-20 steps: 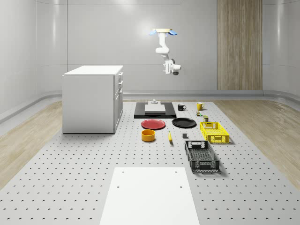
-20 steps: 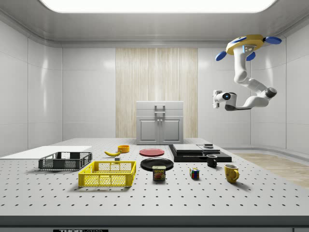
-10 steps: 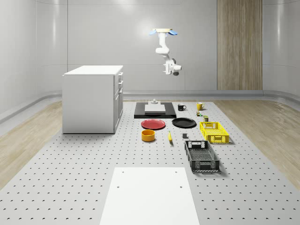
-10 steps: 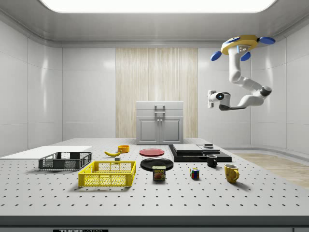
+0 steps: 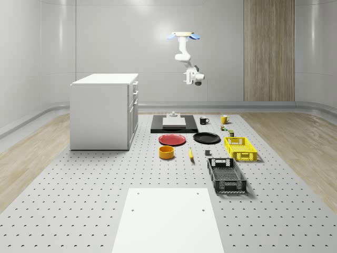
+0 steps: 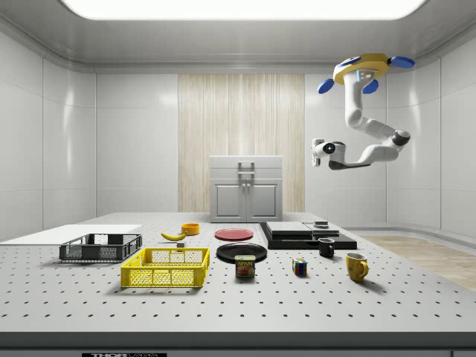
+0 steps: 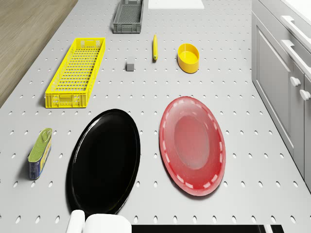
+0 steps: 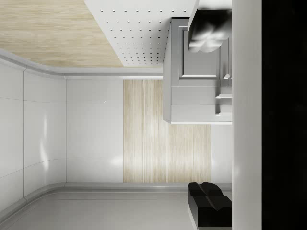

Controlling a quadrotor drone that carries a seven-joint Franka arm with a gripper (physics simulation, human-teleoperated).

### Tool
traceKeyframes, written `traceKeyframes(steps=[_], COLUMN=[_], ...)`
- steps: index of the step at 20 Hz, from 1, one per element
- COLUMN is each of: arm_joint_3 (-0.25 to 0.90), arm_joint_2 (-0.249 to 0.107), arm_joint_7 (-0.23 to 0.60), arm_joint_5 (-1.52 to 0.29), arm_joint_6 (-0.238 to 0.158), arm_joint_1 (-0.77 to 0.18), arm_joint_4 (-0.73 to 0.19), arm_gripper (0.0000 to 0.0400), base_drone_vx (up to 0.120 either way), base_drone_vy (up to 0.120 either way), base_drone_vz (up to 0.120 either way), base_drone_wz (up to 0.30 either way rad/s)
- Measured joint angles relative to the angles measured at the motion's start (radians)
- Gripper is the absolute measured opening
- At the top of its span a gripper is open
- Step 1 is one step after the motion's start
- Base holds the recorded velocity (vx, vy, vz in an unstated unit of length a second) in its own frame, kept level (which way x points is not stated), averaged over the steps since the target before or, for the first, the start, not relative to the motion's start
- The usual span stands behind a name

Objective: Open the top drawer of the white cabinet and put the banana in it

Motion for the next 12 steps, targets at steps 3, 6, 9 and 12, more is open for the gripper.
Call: traceKeyframes(steps=[3, 6, 9, 12], arm_joint_3=[-0.005, -0.009, -0.013, -0.017], arm_joint_2=[-0.012, -0.023, -0.034, -0.044], arm_joint_7=[0.007, 0.014, 0.021, 0.028], arm_joint_5=[-0.009, -0.017, -0.026, -0.034], arm_joint_6=[0.011, 0.022, 0.032, 0.042], arm_joint_1=[0.012, 0.024, 0.035, 0.045], arm_joint_4=[-0.001, -0.003, -0.004, -0.006], arm_gripper=[0.0400, 0.0400, 0.0400, 0.0400], base_drone_vx=[0.120, 0.120, 0.120, 0.120], base_drone_vy=[0.000, 0.000, 0.000, 0.000], base_drone_vz=[0.000, 0.000, 0.000, 0.000], base_drone_wz=[0.000, 0.000, 0.000, 0.000])
